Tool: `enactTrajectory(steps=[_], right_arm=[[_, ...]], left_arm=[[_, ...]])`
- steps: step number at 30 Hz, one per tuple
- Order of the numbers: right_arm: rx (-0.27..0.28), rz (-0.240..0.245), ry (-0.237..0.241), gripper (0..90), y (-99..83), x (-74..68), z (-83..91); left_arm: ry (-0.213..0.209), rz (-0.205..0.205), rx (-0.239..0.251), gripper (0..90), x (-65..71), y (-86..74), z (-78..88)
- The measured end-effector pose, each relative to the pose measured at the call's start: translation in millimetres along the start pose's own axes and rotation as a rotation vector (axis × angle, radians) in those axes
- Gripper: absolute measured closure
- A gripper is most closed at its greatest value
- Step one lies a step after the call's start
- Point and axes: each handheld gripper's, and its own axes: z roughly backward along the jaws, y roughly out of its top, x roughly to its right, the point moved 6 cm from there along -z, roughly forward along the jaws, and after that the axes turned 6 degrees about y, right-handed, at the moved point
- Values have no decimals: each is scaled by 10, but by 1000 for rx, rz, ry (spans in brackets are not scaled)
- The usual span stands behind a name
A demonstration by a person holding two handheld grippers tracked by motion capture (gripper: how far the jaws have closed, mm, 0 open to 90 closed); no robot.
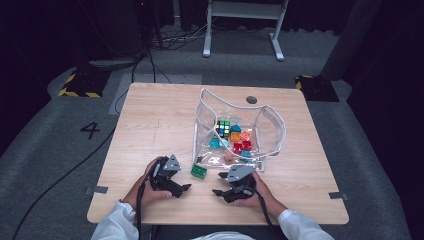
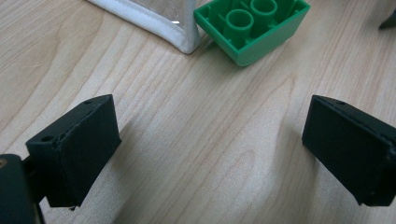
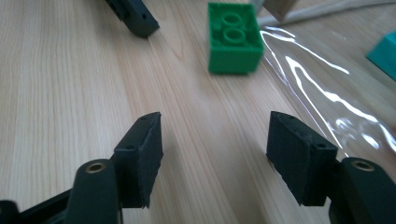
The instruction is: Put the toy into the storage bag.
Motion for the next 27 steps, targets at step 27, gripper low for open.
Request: enactTrajectory(steps=[27], right_arm=[[31,5,-27,593,331,125,-337]], left_arm=[[-3,-5,-4,41,1,-20,18]])
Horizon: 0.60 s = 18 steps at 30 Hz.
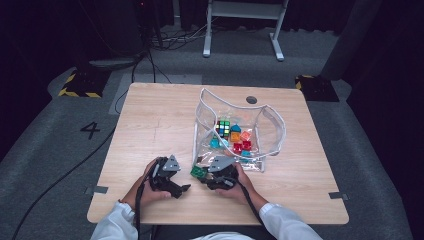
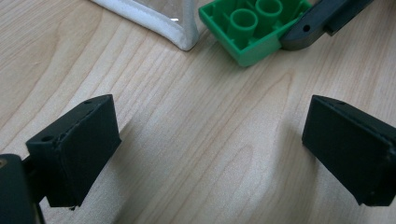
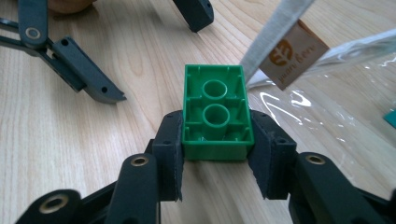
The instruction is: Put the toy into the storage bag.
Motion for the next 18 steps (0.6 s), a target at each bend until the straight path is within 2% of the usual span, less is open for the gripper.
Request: enactTrajectory(steps=[4,5,9,13,14,17,18], right_arm=[[17,-12,34,594,-51,-15,72],[16,3,38,594,-68,-6,97],[8,11,56,594,-132,-1,227],[2,32,50,594,-190,1,375],[-5,18,48,595,-211,-9,416],[0,41,47,594,-265,15,542],[-11,21,45,594,-297,9,595]], left_arm=[[-1,9,2,41,6,1,-2],[0,6,2,41,3,1,-1],[-1,10,2,41,7,1,-1],[-1,6,0,41,4,0,0],[-1,6,0,41,4,0,0],[-1,6,0,41,5,0,0],[0,7,3,40,5,1,-3]])
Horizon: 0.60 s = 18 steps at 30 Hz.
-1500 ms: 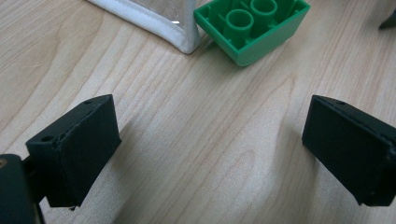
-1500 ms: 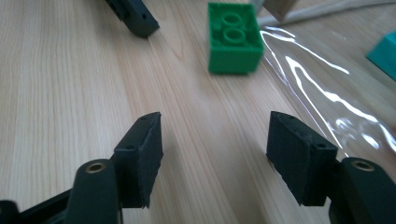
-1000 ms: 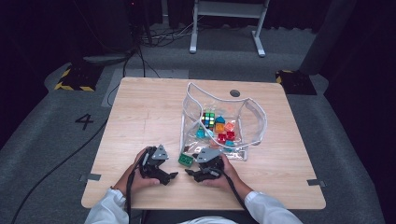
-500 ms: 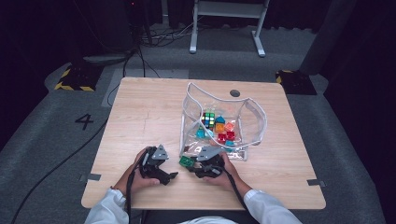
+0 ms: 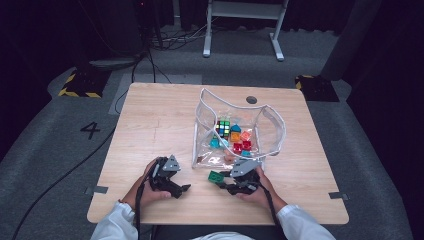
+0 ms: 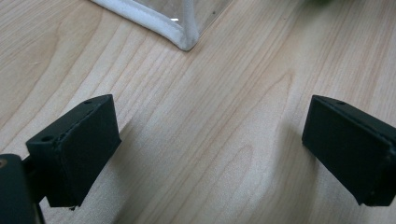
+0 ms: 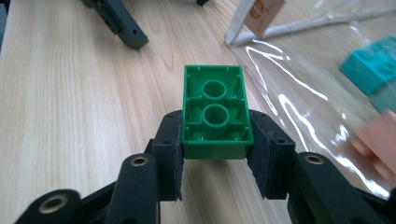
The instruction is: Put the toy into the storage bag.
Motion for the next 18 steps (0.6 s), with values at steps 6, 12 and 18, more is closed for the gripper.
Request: enactTrajectory(steps=[6,12,18], right_arm=[[-9,-42,-38,594,-211,49,365],[7,-52,-80,594,-451,150,690],[6,-105,-131,594,-704,224,1028]], left_arm=[[2,0,3,41,-1,2,-2],[1,-2,0,40,-3,1,1],[1,-2,0,41,-2,1,1]])
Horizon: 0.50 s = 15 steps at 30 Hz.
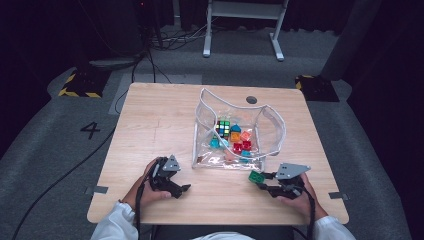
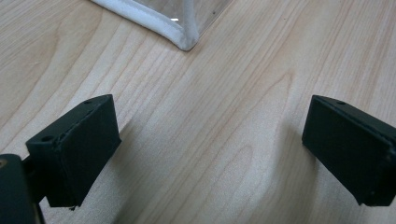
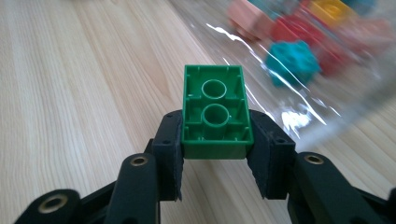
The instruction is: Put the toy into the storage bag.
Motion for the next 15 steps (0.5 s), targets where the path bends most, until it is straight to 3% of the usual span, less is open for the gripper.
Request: enactTrajectory(steps=[7,15], right_arm=[[24,-65,-59,594,-226,176,338],[71,-99,-137,594,-277,403,701]], left_arm=[[0,2,1,40,2,-1,-1],[-1,5,2,41,3,0,-1]])
